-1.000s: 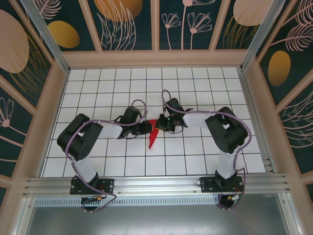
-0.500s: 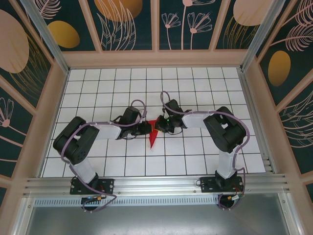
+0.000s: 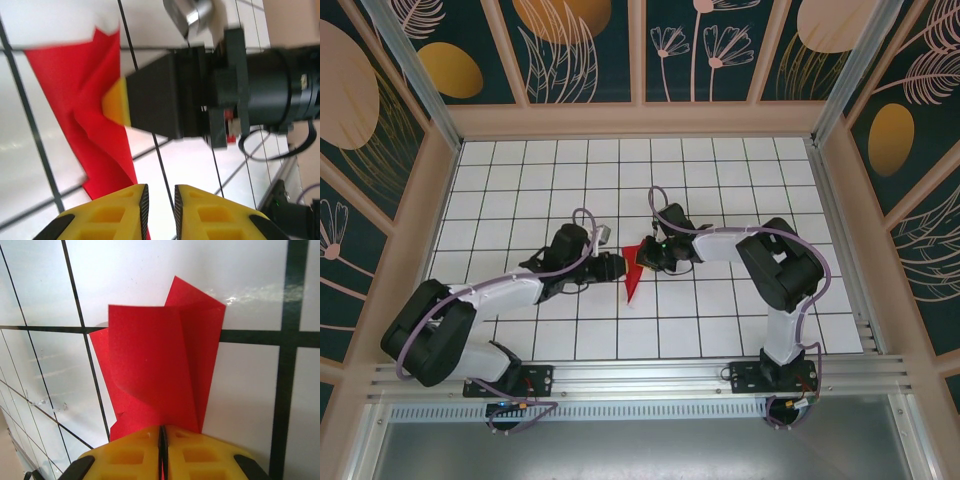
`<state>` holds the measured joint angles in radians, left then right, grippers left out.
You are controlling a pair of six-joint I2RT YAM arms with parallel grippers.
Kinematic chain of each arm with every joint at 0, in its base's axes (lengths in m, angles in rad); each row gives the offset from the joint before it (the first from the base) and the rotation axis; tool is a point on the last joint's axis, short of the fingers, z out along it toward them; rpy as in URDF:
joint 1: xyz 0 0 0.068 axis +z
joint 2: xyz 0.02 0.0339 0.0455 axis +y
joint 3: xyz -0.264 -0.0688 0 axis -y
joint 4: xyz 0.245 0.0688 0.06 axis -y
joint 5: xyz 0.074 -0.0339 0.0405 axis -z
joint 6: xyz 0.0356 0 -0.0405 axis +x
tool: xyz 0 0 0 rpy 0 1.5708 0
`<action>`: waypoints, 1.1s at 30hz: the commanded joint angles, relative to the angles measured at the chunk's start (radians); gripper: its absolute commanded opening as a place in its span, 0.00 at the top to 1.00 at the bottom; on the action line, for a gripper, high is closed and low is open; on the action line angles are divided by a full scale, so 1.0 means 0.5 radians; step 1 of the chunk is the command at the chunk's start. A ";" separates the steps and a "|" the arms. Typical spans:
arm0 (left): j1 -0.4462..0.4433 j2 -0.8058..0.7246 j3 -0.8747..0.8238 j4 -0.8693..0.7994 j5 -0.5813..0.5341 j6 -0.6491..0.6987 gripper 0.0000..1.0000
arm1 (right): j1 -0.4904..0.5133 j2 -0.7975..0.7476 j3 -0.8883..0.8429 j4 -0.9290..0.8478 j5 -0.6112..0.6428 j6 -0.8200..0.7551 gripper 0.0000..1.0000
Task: Fold a paper plane with a square sheet of paper (fold left side to right side)
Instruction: Fold the wing for the fifth time at the center of the table.
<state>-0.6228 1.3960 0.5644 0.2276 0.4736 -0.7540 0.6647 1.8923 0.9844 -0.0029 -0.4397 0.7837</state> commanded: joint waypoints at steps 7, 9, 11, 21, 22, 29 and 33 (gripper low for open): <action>-0.166 0.153 0.023 0.198 0.098 -0.147 0.76 | 0.005 0.090 -0.073 -0.197 0.128 -0.040 0.87; -0.164 0.198 0.032 0.194 0.097 -0.135 0.76 | 0.005 0.089 -0.073 -0.201 0.127 -0.043 0.87; -0.167 0.250 0.042 0.205 0.115 -0.133 0.76 | 0.004 0.089 -0.073 -0.206 0.133 -0.049 0.87; -0.184 0.337 -0.022 0.192 0.129 -0.124 0.76 | 0.005 0.094 -0.069 -0.230 0.149 -0.061 0.87; -0.185 0.346 -0.032 0.199 0.131 -0.127 0.76 | 0.005 0.094 -0.065 -0.231 0.149 -0.062 0.87; -0.218 0.431 -0.058 0.218 0.154 -0.127 0.76 | 0.005 0.100 -0.063 -0.231 0.147 -0.061 0.87; -0.226 0.449 -0.081 0.208 0.118 -0.131 0.76 | 0.005 0.097 -0.062 -0.233 0.155 -0.062 0.87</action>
<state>-0.7250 1.6070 0.5465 0.3264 0.5255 -0.8139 0.6647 1.8923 0.9844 -0.0040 -0.4393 0.7650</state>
